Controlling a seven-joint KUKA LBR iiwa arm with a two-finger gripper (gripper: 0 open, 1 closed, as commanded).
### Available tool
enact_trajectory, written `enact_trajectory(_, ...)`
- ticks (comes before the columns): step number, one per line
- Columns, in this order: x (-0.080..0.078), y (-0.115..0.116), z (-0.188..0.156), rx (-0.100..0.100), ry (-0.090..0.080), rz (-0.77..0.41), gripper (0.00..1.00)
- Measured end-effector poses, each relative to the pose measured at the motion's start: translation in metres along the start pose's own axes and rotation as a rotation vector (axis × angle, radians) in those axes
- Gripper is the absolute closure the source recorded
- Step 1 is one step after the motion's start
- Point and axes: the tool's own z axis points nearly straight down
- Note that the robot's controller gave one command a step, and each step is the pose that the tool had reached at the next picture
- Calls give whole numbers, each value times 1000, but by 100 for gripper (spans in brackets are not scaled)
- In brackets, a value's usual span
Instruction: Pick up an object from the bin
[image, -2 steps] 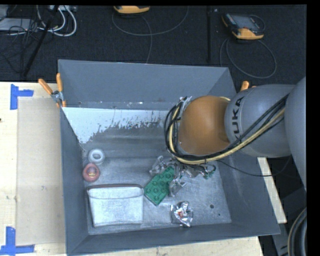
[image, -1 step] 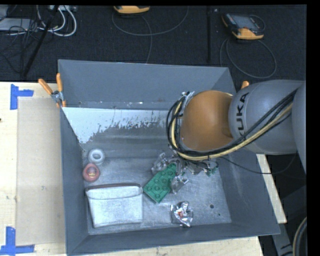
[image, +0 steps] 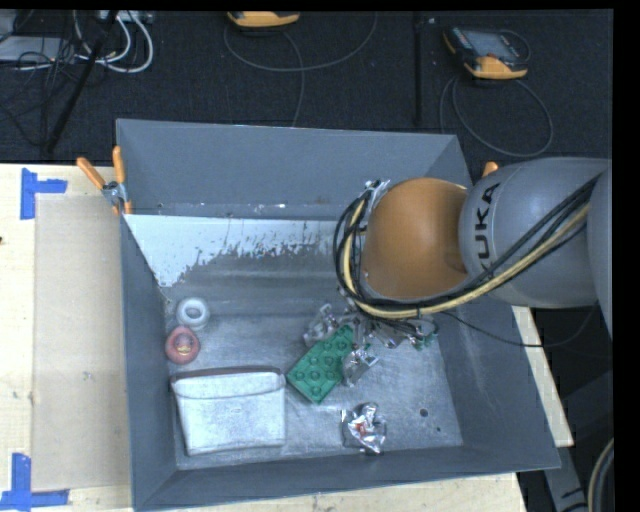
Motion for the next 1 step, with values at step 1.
enact_trajectory(1,-1,1,-22,1,-1,3,100)
